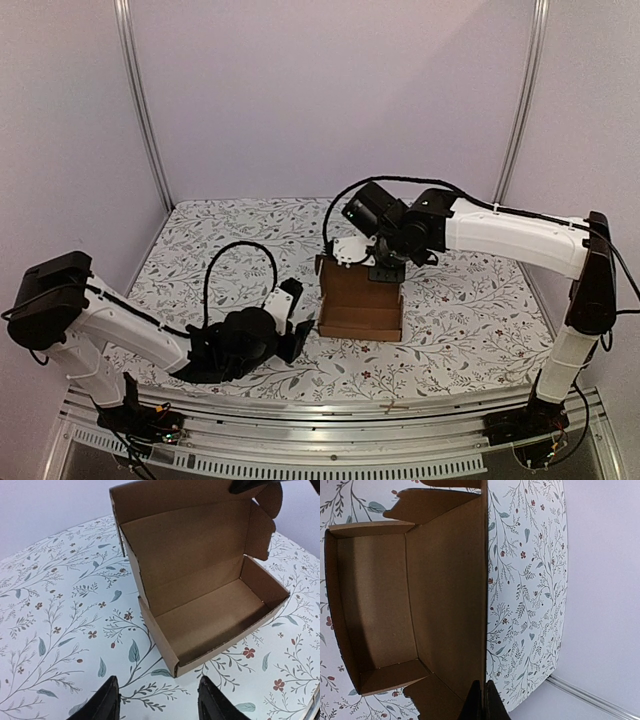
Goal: Fold the paper box
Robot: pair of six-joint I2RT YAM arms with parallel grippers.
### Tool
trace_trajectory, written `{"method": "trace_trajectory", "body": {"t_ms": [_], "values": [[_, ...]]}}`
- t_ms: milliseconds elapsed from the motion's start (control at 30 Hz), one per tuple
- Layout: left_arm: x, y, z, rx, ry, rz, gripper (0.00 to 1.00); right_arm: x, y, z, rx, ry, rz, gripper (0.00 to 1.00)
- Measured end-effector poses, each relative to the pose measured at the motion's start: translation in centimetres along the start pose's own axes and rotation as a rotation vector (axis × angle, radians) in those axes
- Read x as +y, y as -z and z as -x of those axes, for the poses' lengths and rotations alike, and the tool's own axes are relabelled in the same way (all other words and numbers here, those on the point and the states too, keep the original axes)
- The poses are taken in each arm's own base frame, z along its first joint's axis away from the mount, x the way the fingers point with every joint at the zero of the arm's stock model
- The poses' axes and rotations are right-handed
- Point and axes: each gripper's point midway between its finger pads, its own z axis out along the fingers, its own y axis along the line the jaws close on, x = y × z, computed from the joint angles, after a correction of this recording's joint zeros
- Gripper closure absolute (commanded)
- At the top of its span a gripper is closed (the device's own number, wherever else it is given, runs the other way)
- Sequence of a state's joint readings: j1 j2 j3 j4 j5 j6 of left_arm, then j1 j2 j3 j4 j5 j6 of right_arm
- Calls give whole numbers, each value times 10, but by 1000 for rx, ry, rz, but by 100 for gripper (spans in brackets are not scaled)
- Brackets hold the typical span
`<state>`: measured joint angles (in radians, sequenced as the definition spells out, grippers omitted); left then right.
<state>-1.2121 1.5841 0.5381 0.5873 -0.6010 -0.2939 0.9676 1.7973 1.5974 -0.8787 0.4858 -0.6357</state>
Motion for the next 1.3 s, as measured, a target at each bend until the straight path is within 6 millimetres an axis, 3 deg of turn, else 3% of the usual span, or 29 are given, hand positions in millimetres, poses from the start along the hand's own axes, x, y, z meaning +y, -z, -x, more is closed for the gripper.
{"method": "trace_trajectory", "body": {"t_ms": [167, 333, 533, 767, 1300], "values": [[-8, -4, -6, 12, 92, -46, 49, 0, -10, -1, 4, 12, -44, 100], [-17, -16, -29, 64, 149, -63, 53, 2, -16, -1, -6, 6, -57, 100], [-21, -34, -51, 115, 197, -44, 56, 8, -4, -7, -46, 2, -41, 100], [-7, -43, -54, 82, 305, -18, 57, 29, 14, -14, -106, 50, 37, 100], [-4, -51, -61, 36, 394, -41, 57, 65, 15, -12, -118, 71, 131, 100]]}}
